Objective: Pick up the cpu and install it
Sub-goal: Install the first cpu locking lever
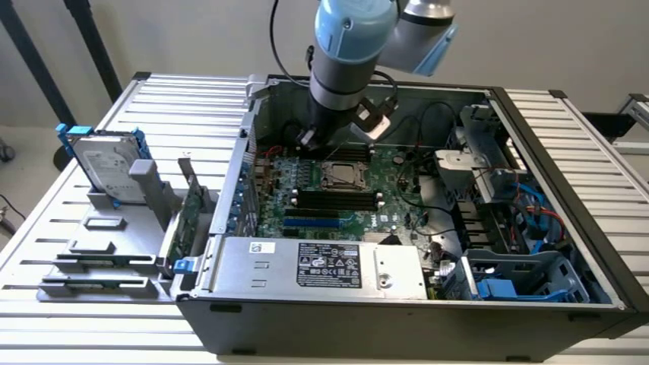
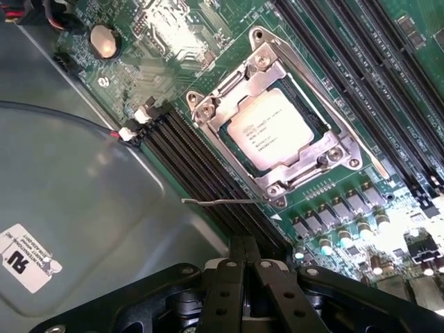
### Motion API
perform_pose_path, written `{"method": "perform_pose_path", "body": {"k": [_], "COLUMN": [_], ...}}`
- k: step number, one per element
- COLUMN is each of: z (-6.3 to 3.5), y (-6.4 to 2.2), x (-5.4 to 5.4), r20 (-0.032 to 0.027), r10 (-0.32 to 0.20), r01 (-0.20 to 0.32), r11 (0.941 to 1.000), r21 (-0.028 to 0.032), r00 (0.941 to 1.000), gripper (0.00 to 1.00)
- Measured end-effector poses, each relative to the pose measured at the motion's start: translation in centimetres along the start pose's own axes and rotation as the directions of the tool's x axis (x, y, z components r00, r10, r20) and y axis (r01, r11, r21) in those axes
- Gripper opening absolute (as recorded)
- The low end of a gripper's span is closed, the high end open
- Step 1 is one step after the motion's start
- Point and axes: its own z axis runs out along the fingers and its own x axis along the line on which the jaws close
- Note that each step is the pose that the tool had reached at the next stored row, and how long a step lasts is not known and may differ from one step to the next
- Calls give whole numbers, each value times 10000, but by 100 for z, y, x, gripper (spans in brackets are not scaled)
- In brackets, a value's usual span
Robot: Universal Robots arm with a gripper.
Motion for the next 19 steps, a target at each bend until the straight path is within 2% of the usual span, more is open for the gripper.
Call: {"method": "perform_pose_path", "body": {"k": [4, 6, 8, 12, 15, 19], "z": [23, 39, 54, 87, 96, 98], "y": [8, 9, 8, 6, 0, -8], "x": [-8, -16, -28, -51, -62, -70], "r20": [-168, -224, -251, -292, -259, -235], "r10": [-147, -200, -232, -294, -320, -337], "r01": [143, 192, 222, 278, 303, 320], "r11": [9996, 9992, 9990, 9982, 9976, 9971], "r21": [-247, -338, -400, -525, -627, -692], "r00": [9998, 9995, 9994, 9991, 9992, 9992], "gripper": [11, 11, 11, 11, 11, 11]}}
